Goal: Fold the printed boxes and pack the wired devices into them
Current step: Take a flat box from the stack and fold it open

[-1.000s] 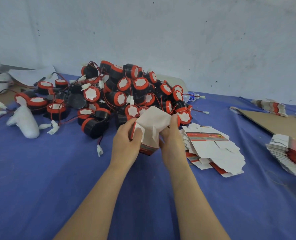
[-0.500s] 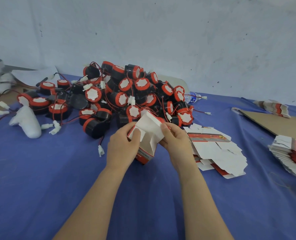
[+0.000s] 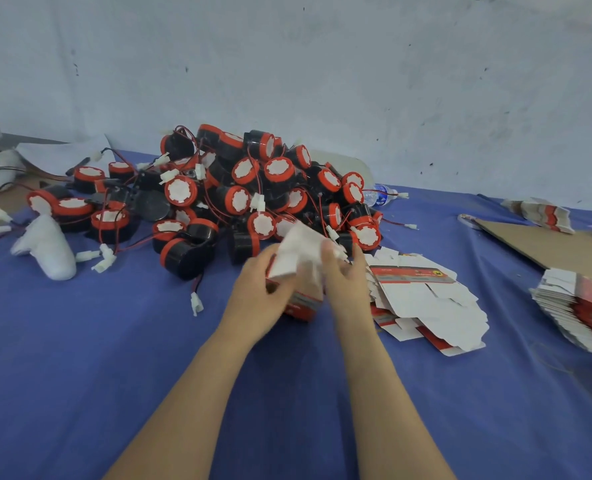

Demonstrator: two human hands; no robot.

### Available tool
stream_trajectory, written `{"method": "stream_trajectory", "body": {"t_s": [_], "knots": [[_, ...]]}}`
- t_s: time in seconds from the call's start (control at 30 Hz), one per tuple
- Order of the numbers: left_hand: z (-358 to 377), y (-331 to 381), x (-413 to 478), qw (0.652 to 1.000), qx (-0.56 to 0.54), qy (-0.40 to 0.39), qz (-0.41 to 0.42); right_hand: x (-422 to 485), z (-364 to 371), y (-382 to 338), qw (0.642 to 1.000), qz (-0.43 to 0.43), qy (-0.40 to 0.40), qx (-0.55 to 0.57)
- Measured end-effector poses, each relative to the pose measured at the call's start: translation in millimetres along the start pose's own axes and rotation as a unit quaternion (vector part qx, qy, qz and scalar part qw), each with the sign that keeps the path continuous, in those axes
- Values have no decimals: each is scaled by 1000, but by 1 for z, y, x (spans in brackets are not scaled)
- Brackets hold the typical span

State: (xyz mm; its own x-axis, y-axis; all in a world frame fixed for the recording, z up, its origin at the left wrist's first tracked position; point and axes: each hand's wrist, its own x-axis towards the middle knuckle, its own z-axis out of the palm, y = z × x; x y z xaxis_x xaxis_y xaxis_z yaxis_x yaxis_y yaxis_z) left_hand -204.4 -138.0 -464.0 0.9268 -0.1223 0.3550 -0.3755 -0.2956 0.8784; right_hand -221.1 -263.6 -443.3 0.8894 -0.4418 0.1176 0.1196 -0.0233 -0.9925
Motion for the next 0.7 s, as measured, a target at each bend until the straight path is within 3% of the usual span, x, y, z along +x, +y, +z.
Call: {"method": "stream_trajectory", "body": {"t_s": [0.1,0.2,0.3,0.4,0.47,0.6,0.7], "knots": [[-2,5,1,986,-114,115,-50,-7,14,6,986,-89,-85,-110],[-3,12,1,973,-163,150,-61,-13,19,4,982,-102,-16,-157],[-2,19,2,944,-271,154,-109,-8,19,0,999,25,47,-14],[-1,21,3,898,-376,161,-159,-4,15,4,983,127,33,126],[-1,21,3,900,-366,176,-160,-5,15,6,977,149,9,154],[1,27,0,904,-340,201,-162,-6,19,6,985,140,-41,94],[-14,26,8,888,-333,284,-143,-11,33,5,991,71,-111,30]]}}
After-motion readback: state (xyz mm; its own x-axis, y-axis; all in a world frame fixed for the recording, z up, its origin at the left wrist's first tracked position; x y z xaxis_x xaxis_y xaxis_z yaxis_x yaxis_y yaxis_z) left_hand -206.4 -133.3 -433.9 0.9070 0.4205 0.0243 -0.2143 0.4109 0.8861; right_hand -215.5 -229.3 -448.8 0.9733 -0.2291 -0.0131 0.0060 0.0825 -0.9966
